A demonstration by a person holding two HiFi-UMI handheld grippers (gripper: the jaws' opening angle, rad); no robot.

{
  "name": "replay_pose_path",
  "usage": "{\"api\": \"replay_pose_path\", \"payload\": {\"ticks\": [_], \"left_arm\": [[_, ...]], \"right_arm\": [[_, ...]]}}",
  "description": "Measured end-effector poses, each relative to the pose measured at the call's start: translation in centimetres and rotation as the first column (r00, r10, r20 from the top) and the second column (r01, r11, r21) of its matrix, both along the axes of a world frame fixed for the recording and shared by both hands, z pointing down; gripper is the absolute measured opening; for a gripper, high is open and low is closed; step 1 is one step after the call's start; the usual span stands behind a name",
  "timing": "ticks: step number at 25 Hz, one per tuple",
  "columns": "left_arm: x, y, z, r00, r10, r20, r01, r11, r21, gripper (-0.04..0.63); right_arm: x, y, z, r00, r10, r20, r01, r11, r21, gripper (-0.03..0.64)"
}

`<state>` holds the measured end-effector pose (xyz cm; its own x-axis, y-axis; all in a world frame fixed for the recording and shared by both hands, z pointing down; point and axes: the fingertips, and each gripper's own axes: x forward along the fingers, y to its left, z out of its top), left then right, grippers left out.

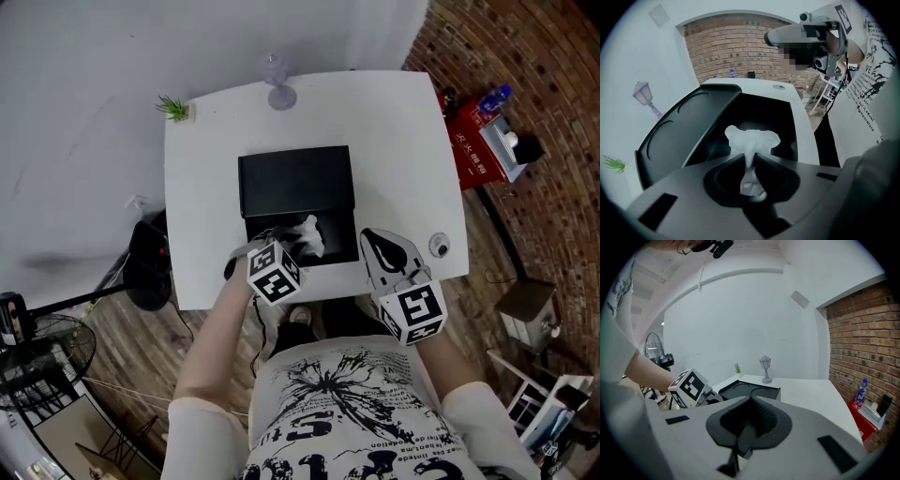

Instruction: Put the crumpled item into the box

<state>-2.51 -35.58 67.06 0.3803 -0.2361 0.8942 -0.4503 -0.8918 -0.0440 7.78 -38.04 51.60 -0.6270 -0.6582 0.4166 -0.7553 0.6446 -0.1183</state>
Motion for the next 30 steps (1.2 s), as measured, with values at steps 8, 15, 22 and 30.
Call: {"api": "replay_pose_path", "payload": {"ticks": [8,15,22,30], "left_arm": [[-0.9,-0.2,-2.0,0.998,-0.056,-0.012,0.057,0.997,0.057,0.186],[-2.3,-0.1,-9.0,0.956,-0.187,-0.225,0.230,0.956,0.183,0.154],[-5.4,1.2,-19.2,0.871,-0.229,-0.435,0.394,0.855,0.338,0.098],[-9.3,5.9,-27.9,0.743,-0.260,-0.616,0.575,0.718,0.391,0.026]], "right_arm": [[-0.1,0.6,-1.1,1.000,0.005,-0.014,-0.004,1.000,0.025,0.015],[-1.8,2.8,-4.0,0.999,-0.024,-0.039,0.028,0.995,0.101,0.015],[-4.2,4.2,-8.0,1.000,-0.017,-0.006,0.018,0.982,0.186,0.015],[-6.3,7.1,-11.8,0.997,-0.043,0.062,0.024,0.960,0.279,0.015]]}}
